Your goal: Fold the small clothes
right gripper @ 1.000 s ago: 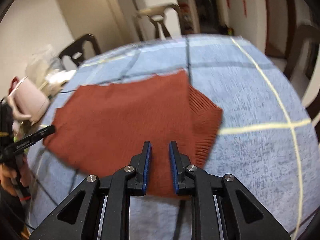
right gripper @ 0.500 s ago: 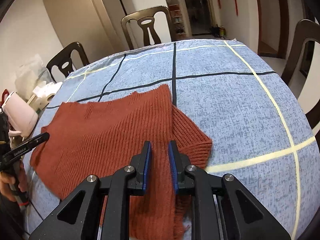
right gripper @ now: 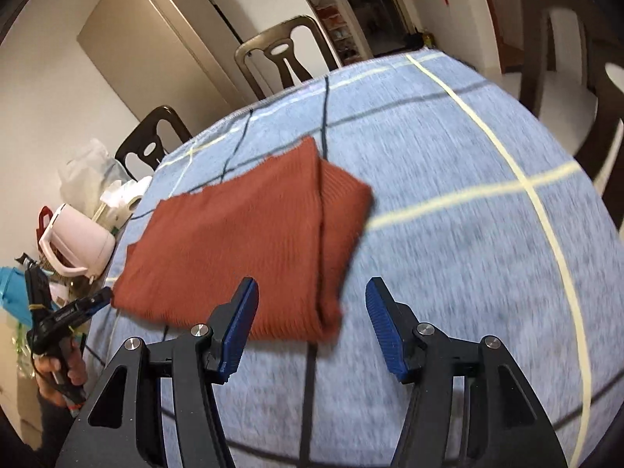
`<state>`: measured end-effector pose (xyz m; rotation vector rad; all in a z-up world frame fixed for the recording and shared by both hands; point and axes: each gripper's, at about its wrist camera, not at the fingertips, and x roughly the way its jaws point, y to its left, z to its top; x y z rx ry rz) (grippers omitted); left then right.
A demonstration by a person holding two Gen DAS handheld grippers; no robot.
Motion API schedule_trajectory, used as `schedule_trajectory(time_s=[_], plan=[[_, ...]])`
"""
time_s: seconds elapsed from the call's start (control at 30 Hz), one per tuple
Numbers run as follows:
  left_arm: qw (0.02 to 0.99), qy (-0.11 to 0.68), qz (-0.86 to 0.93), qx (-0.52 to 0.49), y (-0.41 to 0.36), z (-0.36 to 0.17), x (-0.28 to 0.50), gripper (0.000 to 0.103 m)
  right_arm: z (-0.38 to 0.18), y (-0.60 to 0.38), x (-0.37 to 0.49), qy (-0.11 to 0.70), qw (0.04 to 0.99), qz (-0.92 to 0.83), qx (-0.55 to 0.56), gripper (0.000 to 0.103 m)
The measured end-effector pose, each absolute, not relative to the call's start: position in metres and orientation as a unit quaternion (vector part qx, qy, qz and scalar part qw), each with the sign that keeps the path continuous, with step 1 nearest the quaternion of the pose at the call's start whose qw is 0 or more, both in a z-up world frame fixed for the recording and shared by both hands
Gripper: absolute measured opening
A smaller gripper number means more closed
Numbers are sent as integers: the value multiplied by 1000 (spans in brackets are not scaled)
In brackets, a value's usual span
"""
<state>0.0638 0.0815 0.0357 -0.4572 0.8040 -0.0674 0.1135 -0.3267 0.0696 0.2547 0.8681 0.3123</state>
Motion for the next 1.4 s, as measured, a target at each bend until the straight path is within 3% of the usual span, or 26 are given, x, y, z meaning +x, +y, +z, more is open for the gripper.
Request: schedule_trajectory(time_s=[0.07, 0.9, 1.4], plan=[[897, 384, -37, -216, 77, 38, 61, 52, 66, -328, 111, 422, 885, 152, 127, 58], [891, 390, -55, -227, 79, 26, 146, 56, 59, -312, 164, 431, 870, 192, 141, 60], [888, 386, -97, -231, 57, 27, 143, 54, 55, -314, 172, 431, 854, 221, 187, 62]])
